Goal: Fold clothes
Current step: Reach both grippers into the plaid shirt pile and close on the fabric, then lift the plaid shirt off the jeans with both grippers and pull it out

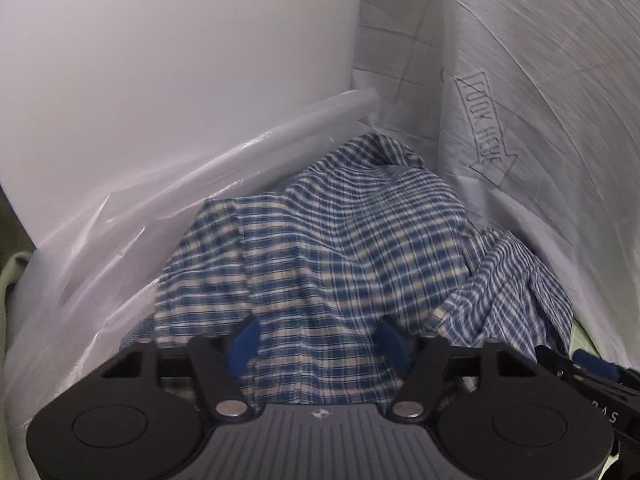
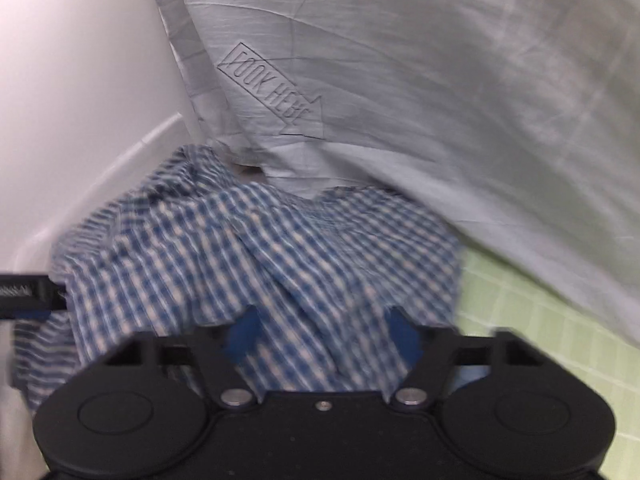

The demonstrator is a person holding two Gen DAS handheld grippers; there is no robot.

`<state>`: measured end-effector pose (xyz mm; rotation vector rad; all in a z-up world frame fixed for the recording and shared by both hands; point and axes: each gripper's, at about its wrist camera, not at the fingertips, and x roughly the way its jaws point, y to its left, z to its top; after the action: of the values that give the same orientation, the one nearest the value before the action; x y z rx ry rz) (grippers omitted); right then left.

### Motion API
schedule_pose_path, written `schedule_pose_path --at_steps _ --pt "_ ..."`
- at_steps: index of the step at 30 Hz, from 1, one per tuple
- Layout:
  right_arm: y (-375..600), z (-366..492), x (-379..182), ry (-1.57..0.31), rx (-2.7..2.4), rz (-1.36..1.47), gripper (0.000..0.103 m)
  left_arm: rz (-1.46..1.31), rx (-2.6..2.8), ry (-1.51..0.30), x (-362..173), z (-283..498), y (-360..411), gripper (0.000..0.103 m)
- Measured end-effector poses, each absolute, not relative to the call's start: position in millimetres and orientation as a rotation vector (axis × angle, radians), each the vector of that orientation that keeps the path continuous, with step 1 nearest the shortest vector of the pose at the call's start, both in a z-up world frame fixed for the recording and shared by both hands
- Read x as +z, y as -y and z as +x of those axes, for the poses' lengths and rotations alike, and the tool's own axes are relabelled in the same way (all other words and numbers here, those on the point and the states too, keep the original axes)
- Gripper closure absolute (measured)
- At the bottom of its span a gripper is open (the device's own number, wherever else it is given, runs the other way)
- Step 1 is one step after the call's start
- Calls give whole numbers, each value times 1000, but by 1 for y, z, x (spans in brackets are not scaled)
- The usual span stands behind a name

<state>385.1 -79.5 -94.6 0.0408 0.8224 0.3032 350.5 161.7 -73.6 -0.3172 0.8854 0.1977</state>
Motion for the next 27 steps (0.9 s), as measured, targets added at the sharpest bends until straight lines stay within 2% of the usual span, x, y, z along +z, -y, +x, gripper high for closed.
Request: schedule_pose_path --at_steps 2,3,7,14,20,27 --pt "80 383 -93 -805 345 29 88 -339 197 -870 -72 348 -166 68" --pt "79 379 -91 -779 351 -4 98 -342 202 -864 -70 346 -167 78" --pt "96 353 -77 -708 340 -34 99 -342 208 -831 -57 338 -166 98" --pt "157 266 -49 -624 208 -26 100 -288 170 -751 -17 294 -144 101" --pt "221 149 -40 -606 28 -29 100 -242 77 -731 13 227 -105 101" --pt "319 12 -47 -676 -289 -29 100 -184 -94 -816 6 136 -30 101"
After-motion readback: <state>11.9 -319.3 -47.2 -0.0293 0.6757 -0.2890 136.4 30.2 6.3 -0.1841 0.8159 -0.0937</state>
